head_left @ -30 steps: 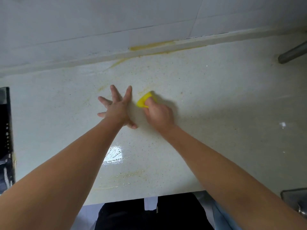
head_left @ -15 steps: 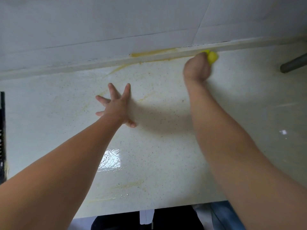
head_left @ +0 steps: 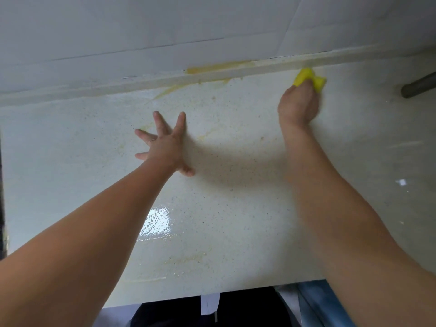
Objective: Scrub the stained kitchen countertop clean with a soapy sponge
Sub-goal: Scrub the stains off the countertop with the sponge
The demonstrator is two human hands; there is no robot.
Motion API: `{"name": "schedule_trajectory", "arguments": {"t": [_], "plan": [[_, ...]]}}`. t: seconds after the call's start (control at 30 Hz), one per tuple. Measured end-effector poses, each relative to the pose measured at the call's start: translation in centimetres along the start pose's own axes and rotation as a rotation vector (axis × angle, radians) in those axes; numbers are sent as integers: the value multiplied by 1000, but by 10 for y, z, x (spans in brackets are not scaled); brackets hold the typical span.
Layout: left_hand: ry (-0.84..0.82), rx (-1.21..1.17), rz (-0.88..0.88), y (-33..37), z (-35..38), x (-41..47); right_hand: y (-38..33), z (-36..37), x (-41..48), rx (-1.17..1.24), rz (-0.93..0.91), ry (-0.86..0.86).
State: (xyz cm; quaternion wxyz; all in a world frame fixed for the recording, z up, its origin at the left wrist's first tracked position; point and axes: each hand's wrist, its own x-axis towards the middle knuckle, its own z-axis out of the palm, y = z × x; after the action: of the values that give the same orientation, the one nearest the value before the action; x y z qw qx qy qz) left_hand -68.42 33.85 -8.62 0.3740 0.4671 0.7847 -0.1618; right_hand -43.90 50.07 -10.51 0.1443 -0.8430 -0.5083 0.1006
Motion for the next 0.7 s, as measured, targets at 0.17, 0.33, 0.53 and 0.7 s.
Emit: {"name": "schedule_trajectory", "arguments": {"t": [0.17, 0.33, 0.53, 0.7], "plan": [[-1, -4, -24, -1, -1, 1, -87, 33, -94, 28, -267, -218], [-11, -11, -32, -3, -2, -1, -101, 43, -159, 147, -613, -512], [-1, 0, -27, -4, -1, 4, -55, 8, -55, 514, -173, 239], [7, -20, -14, -4, 0, 4, -83, 38, -58, 312, -186, 70]]}}
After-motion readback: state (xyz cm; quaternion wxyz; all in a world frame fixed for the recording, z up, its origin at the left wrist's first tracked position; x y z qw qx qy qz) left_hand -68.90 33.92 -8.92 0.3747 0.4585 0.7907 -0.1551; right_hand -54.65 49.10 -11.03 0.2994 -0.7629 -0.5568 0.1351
